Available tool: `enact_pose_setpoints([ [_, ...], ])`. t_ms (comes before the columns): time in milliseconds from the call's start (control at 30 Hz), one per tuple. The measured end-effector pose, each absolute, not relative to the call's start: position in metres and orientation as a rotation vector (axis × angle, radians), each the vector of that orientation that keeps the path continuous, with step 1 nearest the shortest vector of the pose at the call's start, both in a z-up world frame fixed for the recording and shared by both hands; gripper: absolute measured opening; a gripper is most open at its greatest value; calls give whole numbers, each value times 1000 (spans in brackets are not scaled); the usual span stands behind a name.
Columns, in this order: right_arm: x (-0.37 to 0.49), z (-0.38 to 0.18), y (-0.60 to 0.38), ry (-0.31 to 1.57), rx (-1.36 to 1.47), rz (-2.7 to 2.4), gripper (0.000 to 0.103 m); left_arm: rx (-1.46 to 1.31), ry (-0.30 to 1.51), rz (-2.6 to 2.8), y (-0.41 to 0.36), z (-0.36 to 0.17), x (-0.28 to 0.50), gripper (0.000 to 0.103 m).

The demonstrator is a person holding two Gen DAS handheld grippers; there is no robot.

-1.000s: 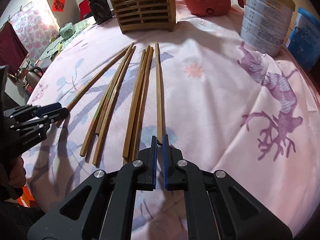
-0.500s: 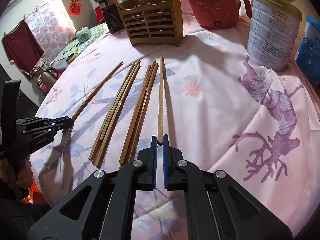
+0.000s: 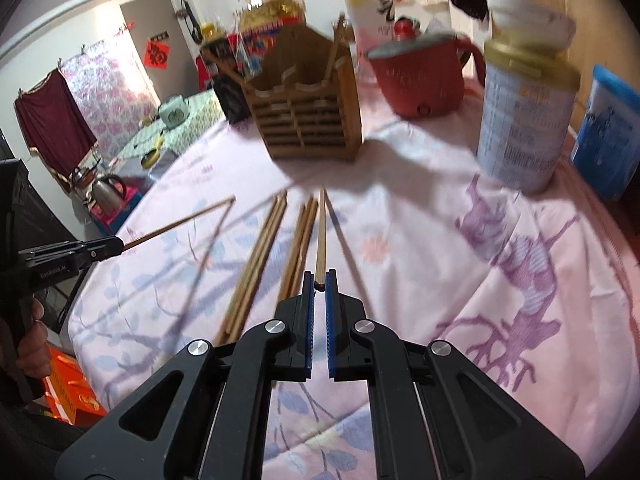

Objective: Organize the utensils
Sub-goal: 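Carry the right tool's chopstick to the holder while the left tool carries its own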

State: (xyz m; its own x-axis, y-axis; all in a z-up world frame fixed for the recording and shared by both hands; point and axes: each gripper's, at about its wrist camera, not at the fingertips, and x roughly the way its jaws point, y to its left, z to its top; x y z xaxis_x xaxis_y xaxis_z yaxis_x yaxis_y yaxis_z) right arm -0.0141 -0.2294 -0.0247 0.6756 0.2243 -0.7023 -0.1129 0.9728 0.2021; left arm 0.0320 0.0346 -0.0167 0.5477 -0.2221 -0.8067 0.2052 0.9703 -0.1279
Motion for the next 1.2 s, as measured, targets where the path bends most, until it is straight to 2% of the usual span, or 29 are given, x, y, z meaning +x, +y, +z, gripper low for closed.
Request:
enact_pose_setpoints([
  [267, -22, 14, -227, 725, 147, 158, 6, 27, 898, -301, 24, 20, 40, 6],
  [533, -18, 35, -226, 765, 178, 128, 6, 47, 874, -365, 11, 45, 48, 6],
  [867, -16, 81, -213, 703, 143, 116, 6, 64, 832, -429, 6, 78, 62, 6],
  [1200, -19, 95, -201, 666, 161, 83, 6, 48, 857, -491, 21, 82, 76, 6],
])
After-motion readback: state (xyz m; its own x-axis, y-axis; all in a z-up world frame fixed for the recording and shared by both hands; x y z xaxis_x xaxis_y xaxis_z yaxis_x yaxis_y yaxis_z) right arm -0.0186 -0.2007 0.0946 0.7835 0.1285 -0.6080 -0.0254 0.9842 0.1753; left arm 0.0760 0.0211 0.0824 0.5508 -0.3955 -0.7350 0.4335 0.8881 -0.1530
